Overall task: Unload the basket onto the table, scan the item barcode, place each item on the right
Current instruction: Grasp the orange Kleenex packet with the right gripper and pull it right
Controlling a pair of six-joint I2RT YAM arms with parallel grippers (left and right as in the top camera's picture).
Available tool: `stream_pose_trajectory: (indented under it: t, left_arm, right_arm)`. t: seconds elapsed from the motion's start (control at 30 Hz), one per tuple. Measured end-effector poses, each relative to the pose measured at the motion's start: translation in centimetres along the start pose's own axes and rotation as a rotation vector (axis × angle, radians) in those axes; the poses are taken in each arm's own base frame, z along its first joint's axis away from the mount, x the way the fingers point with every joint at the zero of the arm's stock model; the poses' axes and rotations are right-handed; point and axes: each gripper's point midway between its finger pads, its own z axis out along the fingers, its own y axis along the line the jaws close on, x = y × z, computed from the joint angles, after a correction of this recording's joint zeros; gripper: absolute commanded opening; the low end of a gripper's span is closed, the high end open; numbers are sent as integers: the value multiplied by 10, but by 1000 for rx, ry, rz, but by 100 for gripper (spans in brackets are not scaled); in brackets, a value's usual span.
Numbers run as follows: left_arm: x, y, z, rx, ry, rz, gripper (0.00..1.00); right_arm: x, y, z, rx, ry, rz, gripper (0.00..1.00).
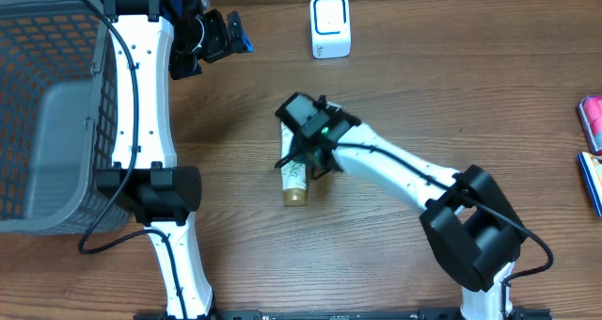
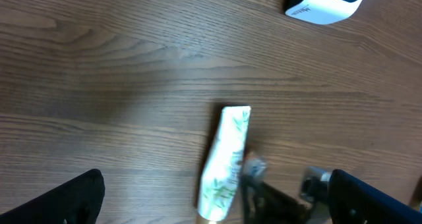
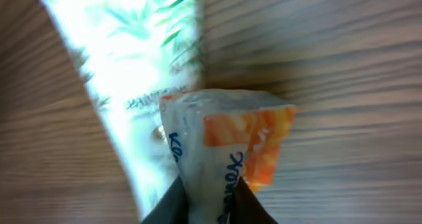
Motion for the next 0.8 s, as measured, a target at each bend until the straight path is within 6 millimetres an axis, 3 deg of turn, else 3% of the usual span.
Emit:
stream_pose_trajectory:
  t: [0.2,0.27,0.4,0.47,0.6,0.8]
  left_arm:
    - [0,0,0,0,0,0,100]
    - [0,0,0,0,0,0,99]
    - [0,0,0,0,0,0,100]
    - [0,0,0,0,0,0,100]
    - [0,0,0,0,0,0,100]
    - [0,0,0,0,0,0,100]
  right_arm:
    - [-27,-51,-21,96,74,80,9]
    - [-34,-56,-30,63,104,101,4]
    - [-39,-60,-51,-112,278,149,4]
    - [-33,-60,-56,-153,344,159,10]
    - [-17,-54,-64,-219,452,185,13]
    - [10,-55,-41,-267,560,296,15]
